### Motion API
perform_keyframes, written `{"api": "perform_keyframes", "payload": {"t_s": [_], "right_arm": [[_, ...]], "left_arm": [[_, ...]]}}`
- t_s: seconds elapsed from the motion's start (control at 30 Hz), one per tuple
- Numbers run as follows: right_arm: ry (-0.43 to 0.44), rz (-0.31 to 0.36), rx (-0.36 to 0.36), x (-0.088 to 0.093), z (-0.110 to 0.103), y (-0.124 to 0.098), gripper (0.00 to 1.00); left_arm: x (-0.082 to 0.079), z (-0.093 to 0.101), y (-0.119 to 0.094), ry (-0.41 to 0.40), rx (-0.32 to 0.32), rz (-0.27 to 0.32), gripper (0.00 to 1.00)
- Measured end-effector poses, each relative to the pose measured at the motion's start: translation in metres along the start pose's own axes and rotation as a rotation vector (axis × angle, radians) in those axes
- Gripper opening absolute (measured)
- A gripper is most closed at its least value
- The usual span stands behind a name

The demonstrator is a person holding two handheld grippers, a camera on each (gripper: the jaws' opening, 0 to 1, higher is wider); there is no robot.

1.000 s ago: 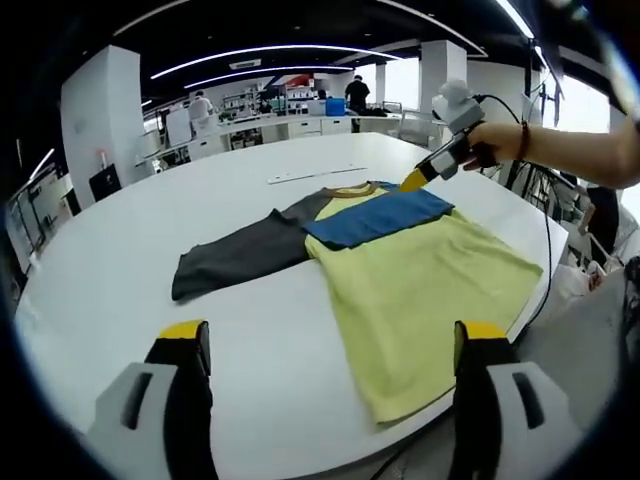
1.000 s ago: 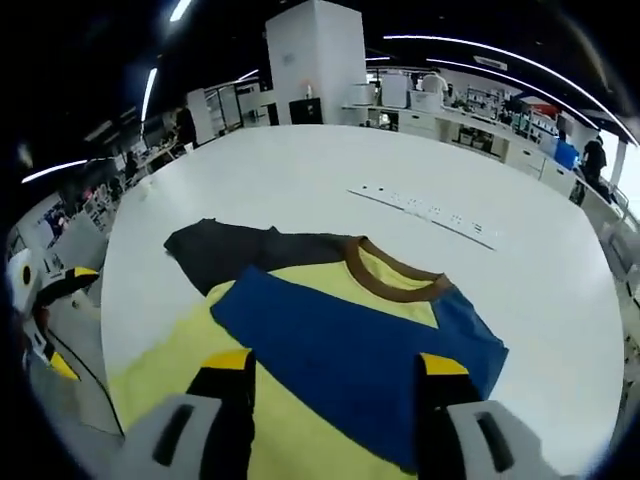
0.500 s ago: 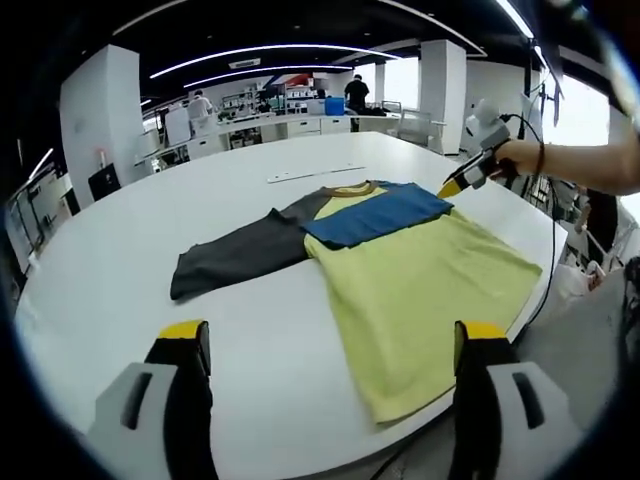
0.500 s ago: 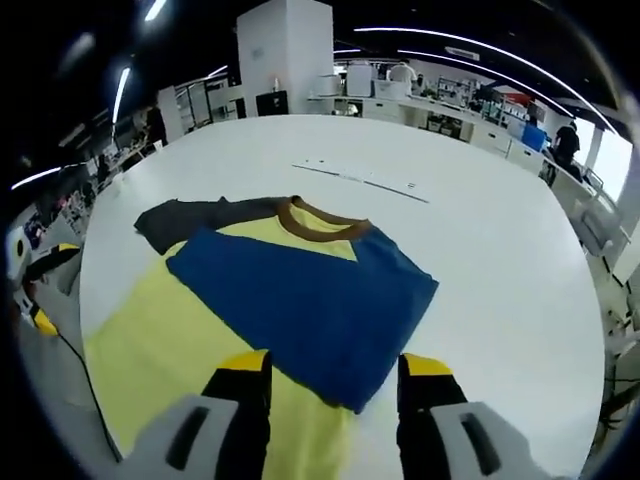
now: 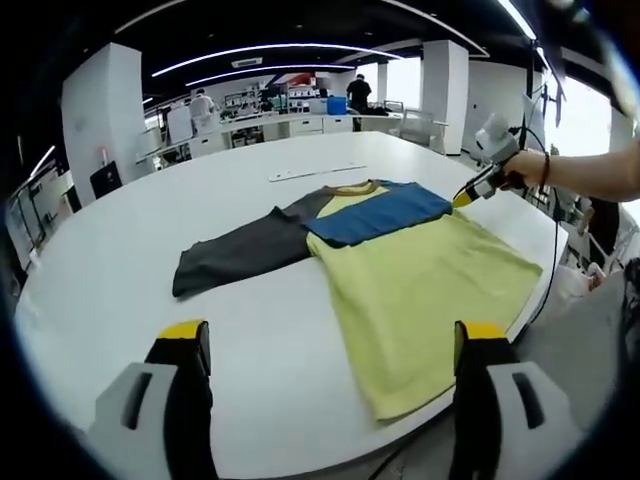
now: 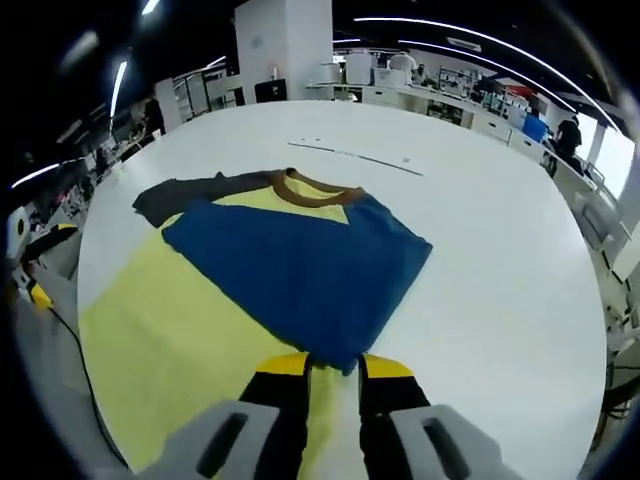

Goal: Fold the garment on the visible template until the final outline fits inside the template.

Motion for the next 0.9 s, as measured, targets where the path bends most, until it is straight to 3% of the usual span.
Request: {"api": "perform_keyframes", "payload": {"t_s": [0.13,0.37,0.57,0.67,0.9], "right_arm": [[-0.009,-0.029,0.021,0.009,0.004,0.002,0.15],[0.036,0.007,0.036,0.010,0.005,0.007,0.13],[0.074,0.025,0.060,0.008,0.008,0.010,0.00],[0.090,0.034,0.098,0.010,0.013,0.008,0.00],[0.074,0.010,0.114,0.016,0.024,0.006,0.00]], "left_arm": [[0.001,0.000,-0.001,0.000,-0.001,-0.005,0.99],[0.000,0.000,-0.002,0.001,0.002,-0.005,0.98],[0.001,-0.001,-0.003,0.003,-0.001,-0.009,0.98],[0.002,-0.002,-0.003,-0.001,-0.005,-0.009,0.98],[0.007,-0.004,-0.002,-0.003,-0.013,-0.026,0.97]]}}
Point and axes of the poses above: the point that each gripper's makers call its tool centre point, and the gripper's own axes: y roughly forward along the fingers, z roughly to its right, x roughly out of its underside, the point moved 6 cm from there along -y, roughly backward along the fingers, and after that the axes turned 8 degrees about z, right-handed, at the moved point
